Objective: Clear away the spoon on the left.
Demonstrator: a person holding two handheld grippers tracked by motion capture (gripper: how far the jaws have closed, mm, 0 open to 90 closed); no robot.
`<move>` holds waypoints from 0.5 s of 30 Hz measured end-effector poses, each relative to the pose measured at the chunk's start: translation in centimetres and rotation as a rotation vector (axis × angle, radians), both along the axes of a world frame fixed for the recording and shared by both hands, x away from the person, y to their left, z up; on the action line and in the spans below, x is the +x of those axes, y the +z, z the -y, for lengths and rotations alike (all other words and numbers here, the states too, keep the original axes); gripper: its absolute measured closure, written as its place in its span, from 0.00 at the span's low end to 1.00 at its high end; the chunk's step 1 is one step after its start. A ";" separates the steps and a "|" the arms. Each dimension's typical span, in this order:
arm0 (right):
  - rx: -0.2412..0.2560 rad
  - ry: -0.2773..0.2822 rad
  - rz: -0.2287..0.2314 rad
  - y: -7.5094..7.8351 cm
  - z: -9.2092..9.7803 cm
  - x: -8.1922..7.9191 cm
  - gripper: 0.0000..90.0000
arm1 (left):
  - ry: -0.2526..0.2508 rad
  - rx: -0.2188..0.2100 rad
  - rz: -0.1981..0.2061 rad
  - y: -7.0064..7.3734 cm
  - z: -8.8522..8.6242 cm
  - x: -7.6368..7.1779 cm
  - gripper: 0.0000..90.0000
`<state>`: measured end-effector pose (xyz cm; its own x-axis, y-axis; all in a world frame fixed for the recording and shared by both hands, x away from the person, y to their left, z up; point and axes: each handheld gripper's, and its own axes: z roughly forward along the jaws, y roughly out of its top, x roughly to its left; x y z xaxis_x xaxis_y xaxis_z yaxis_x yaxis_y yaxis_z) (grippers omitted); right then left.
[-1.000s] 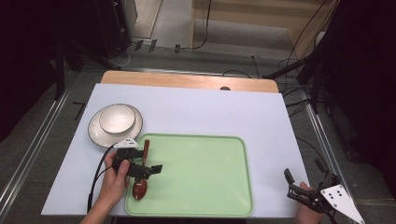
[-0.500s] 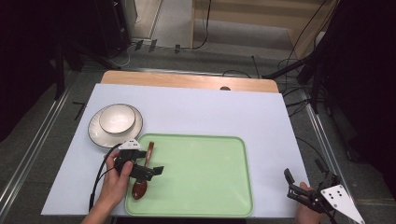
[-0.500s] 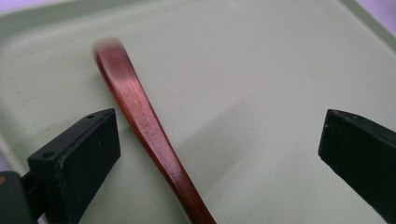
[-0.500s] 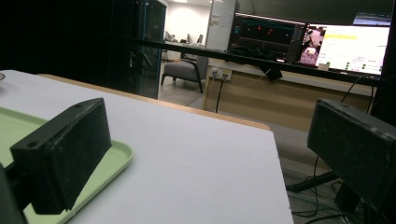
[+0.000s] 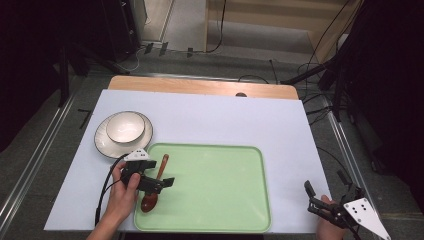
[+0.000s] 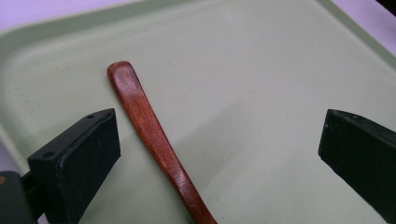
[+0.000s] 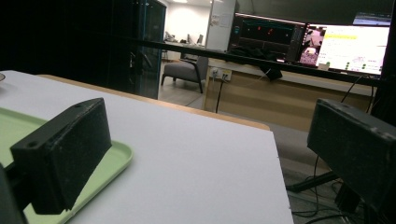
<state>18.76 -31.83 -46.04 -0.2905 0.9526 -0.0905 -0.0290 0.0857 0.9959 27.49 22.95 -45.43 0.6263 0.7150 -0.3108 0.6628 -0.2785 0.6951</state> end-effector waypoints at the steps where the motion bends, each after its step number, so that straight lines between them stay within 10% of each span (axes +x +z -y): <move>1: 0.000 0.001 0.000 0.0 0.0 0.0 0.00 | 0.001 -0.005 0.009 0.1 -0.1 -0.1 0.00; 15: 0.001 0.000 0.000 0.0 0.0 0.0 0.00 | 0.009 -0.099 0.101 1.4 -2.1 -1.1 0.00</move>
